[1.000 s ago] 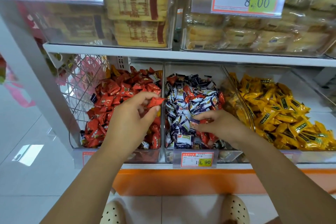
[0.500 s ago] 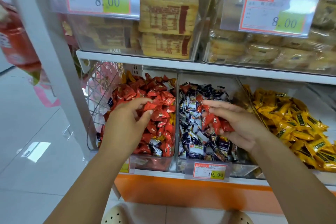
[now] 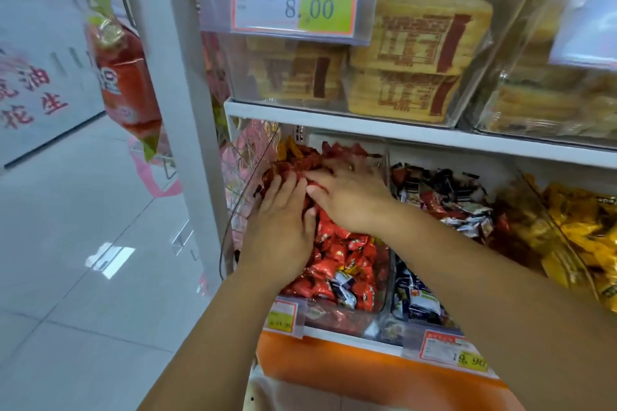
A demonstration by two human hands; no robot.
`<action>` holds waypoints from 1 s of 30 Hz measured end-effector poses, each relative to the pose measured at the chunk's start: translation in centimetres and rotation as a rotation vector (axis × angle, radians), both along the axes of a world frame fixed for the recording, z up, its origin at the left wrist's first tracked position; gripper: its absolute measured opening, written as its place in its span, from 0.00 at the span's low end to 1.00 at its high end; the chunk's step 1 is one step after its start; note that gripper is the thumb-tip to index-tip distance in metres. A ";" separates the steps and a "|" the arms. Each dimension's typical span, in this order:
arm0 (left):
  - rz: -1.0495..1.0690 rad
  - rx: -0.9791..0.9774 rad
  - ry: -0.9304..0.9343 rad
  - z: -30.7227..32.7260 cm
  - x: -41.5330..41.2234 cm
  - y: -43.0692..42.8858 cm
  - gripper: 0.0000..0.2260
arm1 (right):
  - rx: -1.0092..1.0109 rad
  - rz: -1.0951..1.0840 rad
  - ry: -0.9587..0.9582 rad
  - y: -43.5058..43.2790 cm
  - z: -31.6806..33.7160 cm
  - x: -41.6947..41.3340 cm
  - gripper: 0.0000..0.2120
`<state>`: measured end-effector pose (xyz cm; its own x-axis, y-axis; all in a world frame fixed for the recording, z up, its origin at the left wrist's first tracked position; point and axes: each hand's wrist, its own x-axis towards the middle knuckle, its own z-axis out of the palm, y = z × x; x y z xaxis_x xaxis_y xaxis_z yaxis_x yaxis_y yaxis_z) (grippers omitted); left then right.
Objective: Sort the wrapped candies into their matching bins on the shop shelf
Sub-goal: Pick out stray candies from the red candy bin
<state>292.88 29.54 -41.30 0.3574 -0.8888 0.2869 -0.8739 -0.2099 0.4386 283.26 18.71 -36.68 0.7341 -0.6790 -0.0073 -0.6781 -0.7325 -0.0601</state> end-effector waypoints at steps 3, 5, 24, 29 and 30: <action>0.009 0.078 -0.056 -0.5 0.0 0.0 0.24 | 0.059 -0.019 0.189 0.0 -0.9 0.7 0.25; 0.009 0.099 -0.040 -0.2 -0.1 0.1 0.24 | 0.083 -0.023 0.213 0.1 -0.6 0.8 0.25; -0.359 0.090 0.102 3.1 -8.2 1.1 0.29 | 0.161 -0.429 -0.606 -1.0 -1.4 -17.5 0.16; -0.361 0.092 0.069 2.7 -8.2 0.7 0.28 | 0.107 -0.270 -0.475 -3.0 -3.0 -14.8 0.23; -0.363 0.088 0.067 2.7 -8.1 0.7 0.28 | 0.075 -0.259 -0.374 -3.3 -3.6 -14.5 0.25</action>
<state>284.73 30.28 -38.58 0.0305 -0.9812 0.1904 -0.8683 0.0683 0.4913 268.73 15.40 -40.29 0.5018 -0.8482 0.1696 -0.7597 -0.5259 -0.3824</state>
